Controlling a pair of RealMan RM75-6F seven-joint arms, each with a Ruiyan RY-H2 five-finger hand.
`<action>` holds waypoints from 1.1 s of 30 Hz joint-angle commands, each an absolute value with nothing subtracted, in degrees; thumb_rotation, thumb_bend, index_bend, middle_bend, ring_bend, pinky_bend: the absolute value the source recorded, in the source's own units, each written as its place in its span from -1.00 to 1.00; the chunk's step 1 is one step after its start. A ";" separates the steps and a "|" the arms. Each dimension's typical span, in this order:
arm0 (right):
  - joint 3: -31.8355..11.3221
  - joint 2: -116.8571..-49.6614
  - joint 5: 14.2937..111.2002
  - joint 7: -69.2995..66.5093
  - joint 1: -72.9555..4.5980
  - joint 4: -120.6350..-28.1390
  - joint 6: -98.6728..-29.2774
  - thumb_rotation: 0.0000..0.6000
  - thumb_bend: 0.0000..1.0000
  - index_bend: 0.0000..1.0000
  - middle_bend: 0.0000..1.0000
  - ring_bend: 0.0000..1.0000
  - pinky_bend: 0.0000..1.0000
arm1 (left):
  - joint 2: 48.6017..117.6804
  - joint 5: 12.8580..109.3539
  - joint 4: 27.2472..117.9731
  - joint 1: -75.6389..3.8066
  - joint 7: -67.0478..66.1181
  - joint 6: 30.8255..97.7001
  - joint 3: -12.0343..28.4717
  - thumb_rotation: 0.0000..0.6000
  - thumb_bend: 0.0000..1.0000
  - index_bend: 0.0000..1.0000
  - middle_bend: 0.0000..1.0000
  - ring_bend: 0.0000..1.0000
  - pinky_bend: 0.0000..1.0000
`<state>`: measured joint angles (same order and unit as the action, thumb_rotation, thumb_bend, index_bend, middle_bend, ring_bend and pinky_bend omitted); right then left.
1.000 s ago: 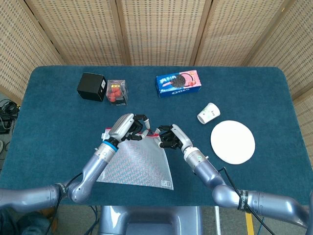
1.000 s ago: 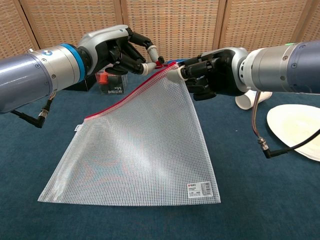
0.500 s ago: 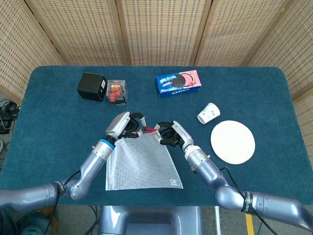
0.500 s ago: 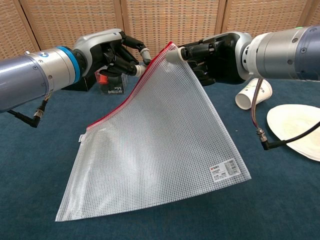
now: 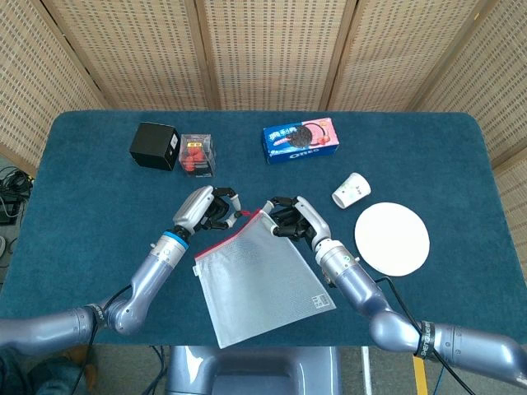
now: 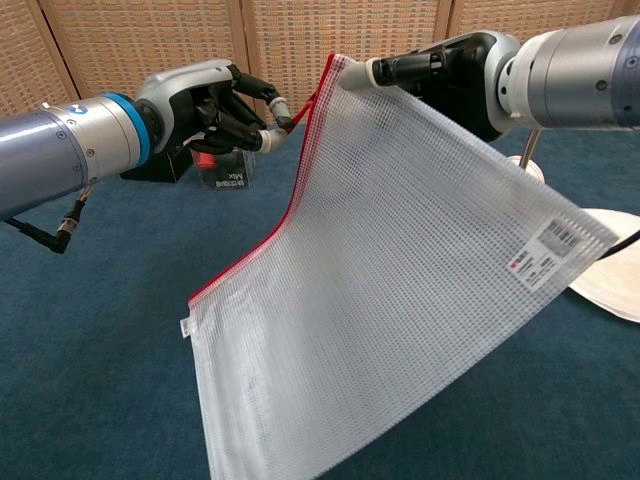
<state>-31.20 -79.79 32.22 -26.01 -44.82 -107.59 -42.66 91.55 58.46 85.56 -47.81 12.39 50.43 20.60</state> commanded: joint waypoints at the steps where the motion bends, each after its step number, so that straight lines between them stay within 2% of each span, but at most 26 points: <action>1: -31.43 -79.51 32.16 -26.36 -44.68 -107.65 -42.81 1.00 0.81 0.37 0.87 0.79 0.98 | 91.22 58.46 85.48 -47.61 12.59 50.33 20.59 1.00 0.74 0.70 0.85 0.90 1.00; 19: -34.70 -78.18 31.85 -30.59 -42.98 -108.61 -45.44 1.00 0.81 0.37 0.88 0.79 0.98 | 88.79 58.54 84.24 -46.04 14.90 48.95 20.21 1.00 0.74 0.70 0.85 0.90 1.00; 33: -36.36 -77.01 29.22 -32.50 -41.57 -105.37 -47.39 1.00 0.81 0.37 0.88 0.79 0.98 | 84.47 58.51 84.39 -44.12 16.97 47.96 20.33 1.00 0.77 0.70 0.85 0.90 1.00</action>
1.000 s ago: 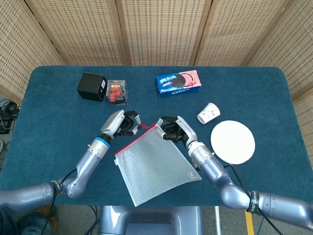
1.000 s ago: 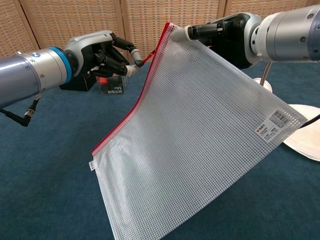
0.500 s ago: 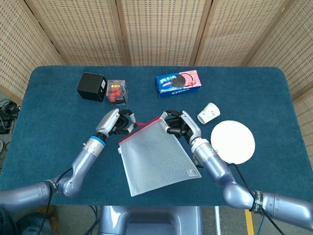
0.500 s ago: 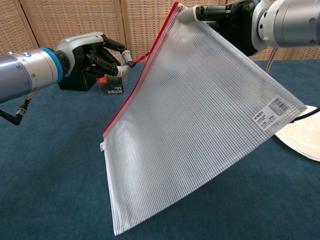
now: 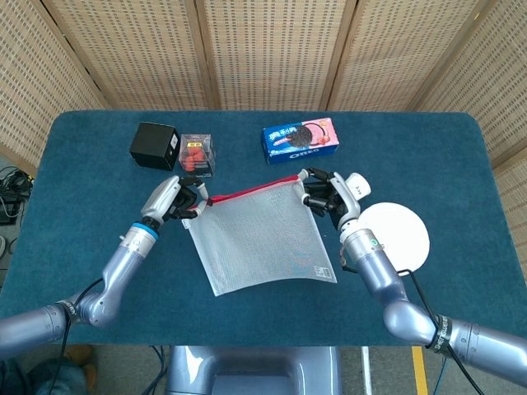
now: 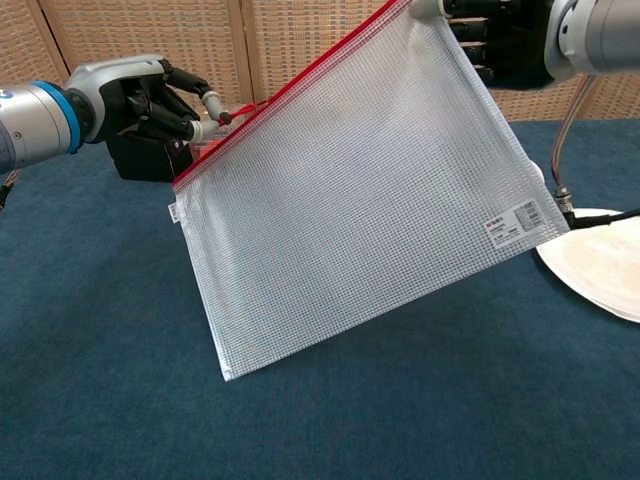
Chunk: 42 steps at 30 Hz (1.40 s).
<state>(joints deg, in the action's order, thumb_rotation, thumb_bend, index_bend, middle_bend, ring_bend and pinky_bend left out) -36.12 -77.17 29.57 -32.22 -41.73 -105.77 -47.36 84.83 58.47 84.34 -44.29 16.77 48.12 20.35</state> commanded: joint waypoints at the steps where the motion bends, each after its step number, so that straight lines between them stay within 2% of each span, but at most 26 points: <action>1: -36.54 -76.90 28.96 -32.68 -41.45 -104.99 -47.41 1.00 0.81 0.37 0.88 0.79 0.98 | 84.12 58.56 84.43 -43.99 17.11 47.84 20.30 1.00 0.77 0.70 0.85 0.90 1.00; 18: -36.89 -75.66 25.28 -33.05 -40.13 -97.91 -46.57 1.00 0.82 0.37 0.88 0.79 0.98 | 80.00 58.89 83.78 -42.11 20.05 46.33 20.11 1.00 0.78 0.70 0.85 0.90 1.00; 31: -36.54 -75.25 24.00 -31.68 -40.10 -96.45 -45.44 1.00 0.82 0.37 0.88 0.79 0.98 | 79.51 58.72 82.99 -41.85 20.31 46.11 19.90 1.00 0.78 0.69 0.85 0.90 1.00; 33: -36.42 -75.36 24.14 -31.45 -40.12 -96.39 -45.49 1.00 0.80 0.35 0.88 0.79 0.98 | 79.60 58.67 82.90 -41.88 20.37 45.94 19.83 1.00 0.69 0.65 0.85 0.90 1.00; 34: -36.30 -75.41 24.26 -31.29 -40.13 -96.33 -45.46 1.00 0.74 0.31 0.88 0.79 0.98 | 79.65 58.69 82.87 -41.90 20.49 45.86 19.84 1.00 0.54 0.56 0.85 0.90 1.00; 35: -36.09 -75.41 24.55 -31.01 -40.15 -96.24 -45.29 1.00 0.52 0.15 0.87 0.79 0.98 | 79.70 58.84 82.84 -41.89 20.67 45.85 19.84 1.00 0.15 0.25 0.85 0.90 1.00; 36: -35.50 -75.21 25.28 -30.33 -40.18 -96.14 -44.62 1.00 0.15 -0.12 0.86 0.79 0.98 | 79.73 59.18 82.71 -41.87 20.75 45.86 19.73 1.00 -0.36 -0.23 0.85 0.90 1.00; 37: -34.92 -74.99 25.85 -29.66 -40.20 -96.00 -44.07 1.00 -0.13 -0.33 0.86 0.79 0.98 | 79.70 59.51 82.56 -41.90 20.64 45.82 19.57 1.00 -0.65 -0.54 0.85 0.90 1.00; 38: -34.32 -74.80 26.49 -28.90 -40.26 -95.79 -43.75 1.00 -0.52 -0.60 0.85 0.79 0.98 | 79.66 59.98 82.38 -41.92 20.50 45.81 19.37 1.00 -0.92 -0.87 0.84 0.90 1.00; 39: -33.95 -74.73 26.98 -28.39 -40.30 -95.63 -43.69 1.00 -0.78 -0.78 0.84 0.79 0.98 | 79.63 60.35 82.22 -41.93 20.35 45.90 19.22 1.00 -1.00 -1.00 0.83 0.90 1.00; 40: -33.61 -74.68 27.50 -27.94 -40.32 -95.51 -43.69 1.00 -0.92 -0.87 0.84 0.79 0.98 | 79.63 60.72 82.06 -41.91 20.22 46.05 19.09 1.00 -1.00 -1.00 0.82 0.90 1.00; 42: -32.62 -74.50 28.71 -26.57 -40.38 -95.23 -43.86 1.00 -1.00 -0.93 0.83 0.79 0.98 | 79.68 61.97 81.54 -41.79 19.63 46.95 18.69 1.00 -1.00 -1.00 0.81 0.90 1.00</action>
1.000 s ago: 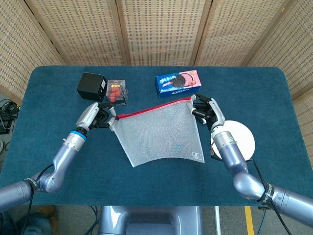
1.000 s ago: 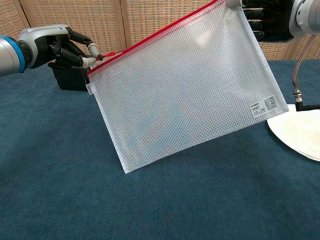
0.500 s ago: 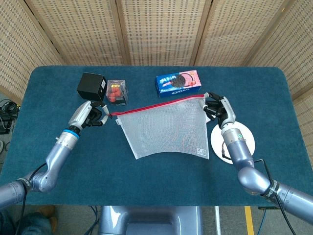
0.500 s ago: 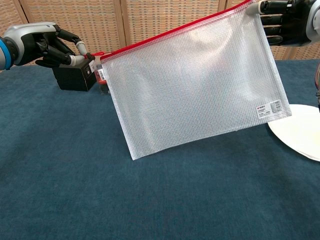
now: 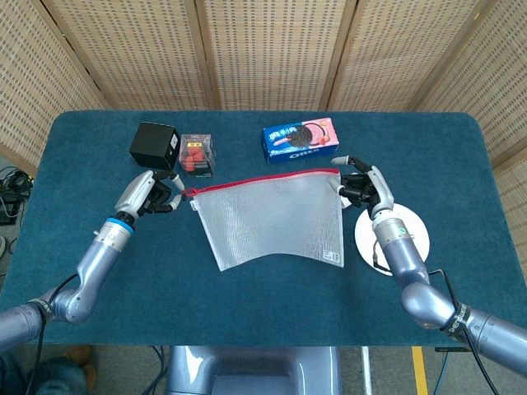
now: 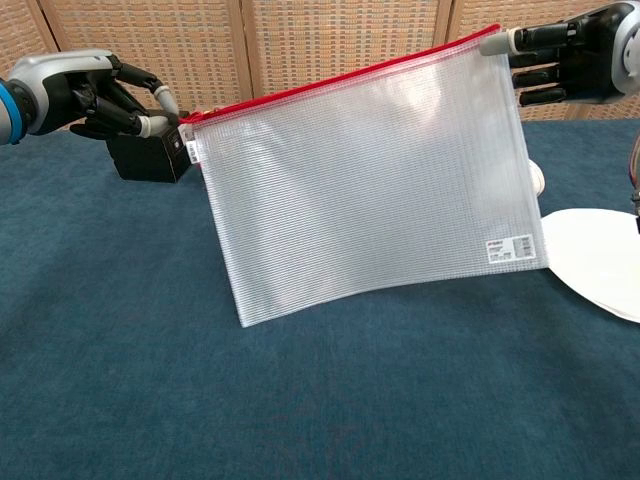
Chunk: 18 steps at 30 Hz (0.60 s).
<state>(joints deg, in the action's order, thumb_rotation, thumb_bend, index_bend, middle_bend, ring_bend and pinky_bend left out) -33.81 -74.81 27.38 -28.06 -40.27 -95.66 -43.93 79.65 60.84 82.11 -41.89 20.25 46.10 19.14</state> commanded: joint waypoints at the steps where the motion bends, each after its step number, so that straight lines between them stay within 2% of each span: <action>1: -32.37 -74.41 28.98 -26.18 -40.38 -95.19 -43.97 1.00 -1.00 -0.94 0.83 0.79 0.98 | 79.74 62.44 81.35 -41.70 19.34 47.48 18.55 1.00 -1.00 -1.00 0.81 0.90 1.00; 10: -28.58 -71.56 35.75 -21.77 -38.05 -96.93 -45.96 1.00 -1.00 -0.95 0.81 0.78 0.98 | 76.58 64.54 84.40 -39.52 20.27 50.88 18.72 1.00 -1.00 -1.00 0.79 0.90 1.00; 13: -25.13 -69.77 44.90 -18.54 -35.42 -97.49 -48.85 1.00 -1.00 -0.88 0.72 0.69 0.89 | 74.13 66.92 85.68 -38.11 17.37 53.77 17.66 1.00 -1.00 -1.00 0.70 0.84 0.99; 14: -22.10 -68.33 52.12 -14.93 -33.49 -97.28 -52.31 1.00 -1.00 -0.84 0.67 0.65 0.83 | 72.88 70.02 84.92 -36.83 10.72 58.37 15.93 1.00 -1.00 -1.00 0.61 0.75 0.94; 16: -19.86 -67.77 58.81 -13.65 -31.38 -96.77 -56.11 1.00 -1.00 -0.77 0.47 0.44 0.54 | 72.47 70.93 85.51 -35.41 4.92 62.08 14.67 1.00 -1.00 -1.00 0.30 0.45 0.62; 17: -17.14 -66.89 65.46 -10.43 -29.62 -95.00 -60.14 1.00 -1.00 -0.76 0.38 0.34 0.39 | 71.35 71.06 86.57 -34.03 -0.92 64.36 13.23 1.00 -1.00 -1.00 0.00 0.17 0.29; 18: -15.78 -66.76 68.94 -9.60 -28.58 -93.98 -62.44 1.00 -1.00 -0.75 0.21 0.16 0.12 | 70.66 70.34 88.15 -33.24 -4.01 65.45 12.75 1.00 -1.00 -1.00 -0.36 -0.19 -0.06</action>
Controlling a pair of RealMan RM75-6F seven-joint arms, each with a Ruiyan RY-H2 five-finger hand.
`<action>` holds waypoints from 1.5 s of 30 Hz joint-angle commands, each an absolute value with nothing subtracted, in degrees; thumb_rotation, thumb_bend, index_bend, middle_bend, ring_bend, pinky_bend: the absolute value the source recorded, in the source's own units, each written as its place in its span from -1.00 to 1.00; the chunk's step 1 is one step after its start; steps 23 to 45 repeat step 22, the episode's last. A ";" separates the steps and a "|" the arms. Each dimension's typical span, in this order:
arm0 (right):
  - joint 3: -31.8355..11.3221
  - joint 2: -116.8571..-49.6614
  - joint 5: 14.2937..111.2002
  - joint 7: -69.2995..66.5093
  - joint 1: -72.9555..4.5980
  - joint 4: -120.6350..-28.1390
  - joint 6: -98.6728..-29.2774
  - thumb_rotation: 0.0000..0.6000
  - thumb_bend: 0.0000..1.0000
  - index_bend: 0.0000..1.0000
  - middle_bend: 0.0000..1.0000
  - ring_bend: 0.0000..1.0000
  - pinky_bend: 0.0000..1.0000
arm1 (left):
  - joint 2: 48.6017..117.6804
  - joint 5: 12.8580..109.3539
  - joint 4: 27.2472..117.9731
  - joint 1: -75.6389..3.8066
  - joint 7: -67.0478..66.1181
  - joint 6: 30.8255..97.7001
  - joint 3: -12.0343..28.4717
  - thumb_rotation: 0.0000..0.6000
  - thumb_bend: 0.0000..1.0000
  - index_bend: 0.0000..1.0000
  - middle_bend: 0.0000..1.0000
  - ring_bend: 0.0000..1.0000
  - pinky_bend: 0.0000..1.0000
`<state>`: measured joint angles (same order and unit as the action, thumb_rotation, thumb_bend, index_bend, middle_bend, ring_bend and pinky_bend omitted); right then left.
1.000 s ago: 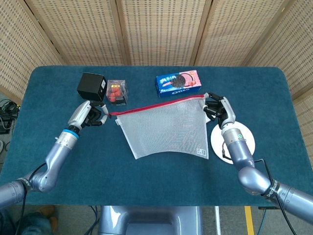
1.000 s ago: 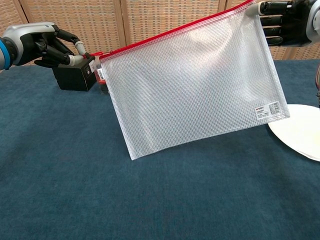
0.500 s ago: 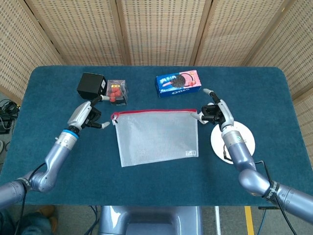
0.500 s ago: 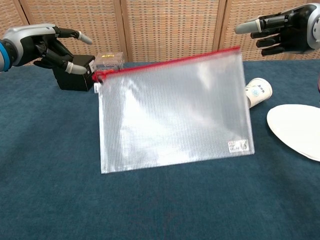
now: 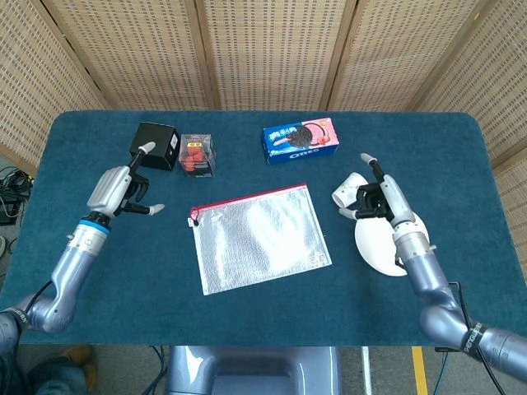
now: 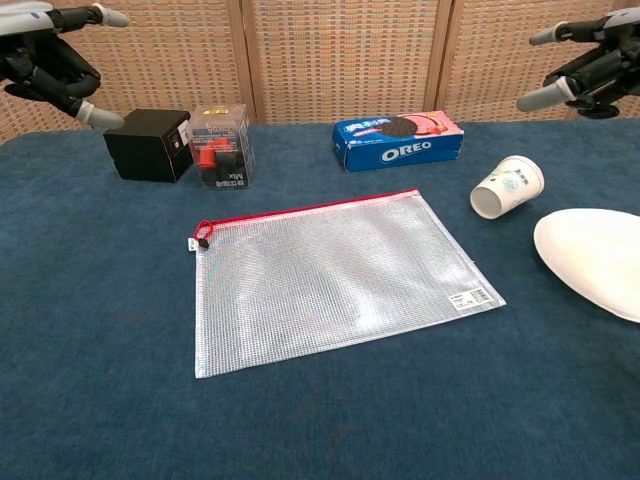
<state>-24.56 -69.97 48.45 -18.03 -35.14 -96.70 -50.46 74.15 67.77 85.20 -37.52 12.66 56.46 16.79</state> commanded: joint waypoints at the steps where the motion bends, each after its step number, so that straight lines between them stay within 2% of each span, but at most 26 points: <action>1: -14.29 -66.45 72.35 -8.05 -27.58 -92.54 -64.78 1.00 -1.00 -0.75 0.02 -0.05 -0.17 | 69.73 69.41 89.83 -32.35 -7.41 66.47 12.14 1.00 -1.00 -1.00 -0.58 -0.43 -0.29; 2: -12.90 -66.13 75.48 -6.47 -26.63 -91.07 -67.03 1.00 -1.00 -0.75 -0.11 -0.21 -0.35 | 68.74 68.42 91.69 -31.43 -10.74 67.57 11.55 1.00 -1.00 -1.00 -0.84 -0.74 -0.58; 3: -12.00 -65.85 77.36 -5.50 -26.03 -90.17 -68.36 1.00 -1.00 -0.75 -0.30 -0.44 -0.60 | 68.24 67.76 92.94 -30.99 -12.45 68.16 11.34 1.00 -1.00 -1.00 -0.94 -0.88 -0.74; 4: -10.77 -65.37 79.71 -4.13 -25.13 -89.03 -70.11 1.00 -1.00 -0.76 -0.43 -0.59 -0.74 | 67.35 66.73 94.85 -30.07 -15.19 69.28 10.80 1.00 -1.00 -1.00 -1.00 -0.98 -0.90; 5: -9.70 -64.84 81.46 -2.64 -24.21 -88.19 -71.65 1.00 -1.00 -0.79 -0.62 -0.79 -0.89 | 66.49 65.78 96.84 -29.06 -17.59 70.53 10.24 1.00 -1.00 -1.00 -1.00 -1.00 -0.98; 6: -8.56 -64.10 83.07 -0.62 -23.12 -87.57 -73.30 1.00 -1.00 -0.82 -0.77 -0.90 -0.97 | 65.61 65.08 98.81 -27.76 -19.70 72.29 9.58 1.00 -1.00 -1.00 -1.00 -1.00 -1.00; 7: -7.63 -63.51 84.33 0.96 -22.07 -87.42 -74.82 1.00 -1.00 -0.86 -0.90 -0.98 -1.00 | 64.93 64.87 100.55 -26.56 -21.27 73.98 8.92 1.00 -1.00 -1.00 -1.00 -1.00 -1.00; 9: -6.10 -62.43 85.96 3.65 -20.03 -87.76 -77.41 1.00 -1.00 -0.92 -1.00 -1.00 -1.00 | 64.25 65.34 102.79 -24.16 -22.83 77.39 7.66 1.00 -1.00 -1.00 -1.00 -1.00 -1.00; 14: -2.64 -60.86 89.71 8.82 -14.30 -88.63 -84.69 1.00 -1.00 -1.00 -1.00 -1.00 -1.00 | 64.91 71.98 103.42 -16.00 -21.81 87.40 2.11 1.00 -1.00 -1.00 -1.00 -1.00 -1.00; 21: -0.83 -61.32 92.45 10.11 -10.12 -88.61 -89.97 1.00 -1.00 -1.00 -1.00 -1.00 -1.00 | 66.16 79.70 99.89 -9.87 -17.29 93.59 -1.89 1.00 -1.00 -1.00 -1.00 -1.00 -1.00; 45: -0.72 -61.41 92.75 10.04 -9.74 -88.64 -90.49 1.00 -1.00 -1.00 -1.00 -1.00 -1.00 | 66.27 80.58 99.28 -9.37 -16.69 94.03 -2.20 1.00 -1.00 -1.00 -1.00 -1.00 -1.00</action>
